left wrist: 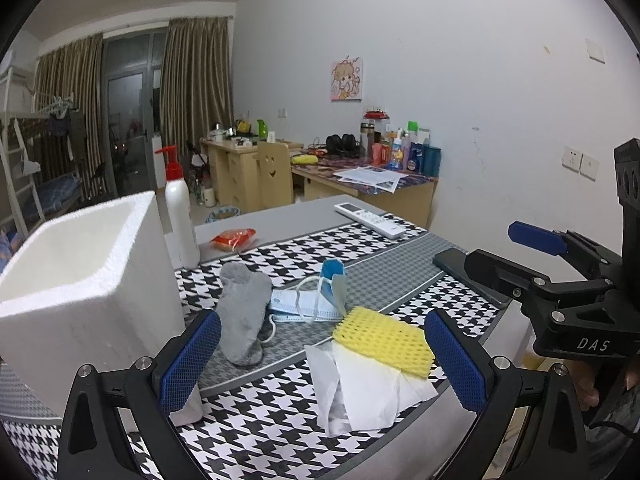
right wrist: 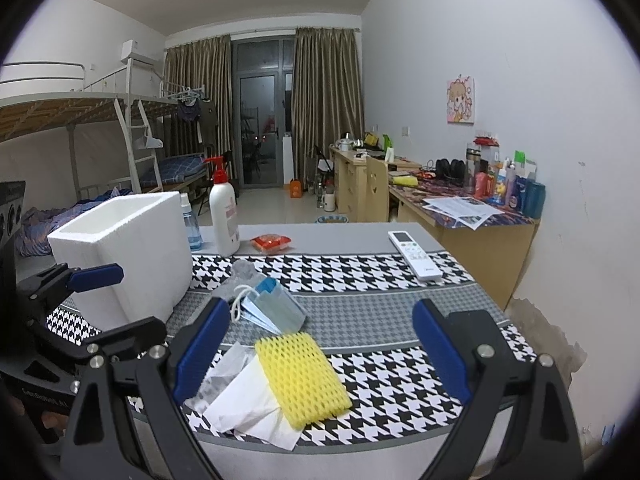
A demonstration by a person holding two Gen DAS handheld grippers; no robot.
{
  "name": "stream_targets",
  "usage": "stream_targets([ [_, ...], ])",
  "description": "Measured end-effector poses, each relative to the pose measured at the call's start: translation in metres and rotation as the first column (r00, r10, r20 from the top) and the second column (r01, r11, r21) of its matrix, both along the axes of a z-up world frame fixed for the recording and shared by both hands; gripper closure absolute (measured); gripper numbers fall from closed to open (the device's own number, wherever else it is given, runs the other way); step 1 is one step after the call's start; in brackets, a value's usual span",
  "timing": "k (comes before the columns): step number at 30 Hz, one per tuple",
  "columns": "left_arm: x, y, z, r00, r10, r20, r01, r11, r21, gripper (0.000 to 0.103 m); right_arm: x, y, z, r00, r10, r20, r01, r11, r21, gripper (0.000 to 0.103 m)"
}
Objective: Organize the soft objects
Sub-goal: 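Move right tool to the yellow mesh sleeve while left tool approaches the white tissue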
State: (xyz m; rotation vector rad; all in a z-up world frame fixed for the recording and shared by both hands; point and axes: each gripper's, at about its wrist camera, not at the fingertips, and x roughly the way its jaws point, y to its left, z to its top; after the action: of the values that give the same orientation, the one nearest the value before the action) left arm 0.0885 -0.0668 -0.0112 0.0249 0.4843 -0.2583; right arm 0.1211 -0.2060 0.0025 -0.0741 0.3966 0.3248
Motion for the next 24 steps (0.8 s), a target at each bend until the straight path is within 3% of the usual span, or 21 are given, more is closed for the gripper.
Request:
stream_targets([
  [24,0.021,-0.010,-0.049,0.987,-0.016,-0.162,0.022,0.999,0.036,0.001,0.020,-0.002,-0.036,0.994,0.027,-0.104,-0.030,0.999,-0.032,0.008],
])
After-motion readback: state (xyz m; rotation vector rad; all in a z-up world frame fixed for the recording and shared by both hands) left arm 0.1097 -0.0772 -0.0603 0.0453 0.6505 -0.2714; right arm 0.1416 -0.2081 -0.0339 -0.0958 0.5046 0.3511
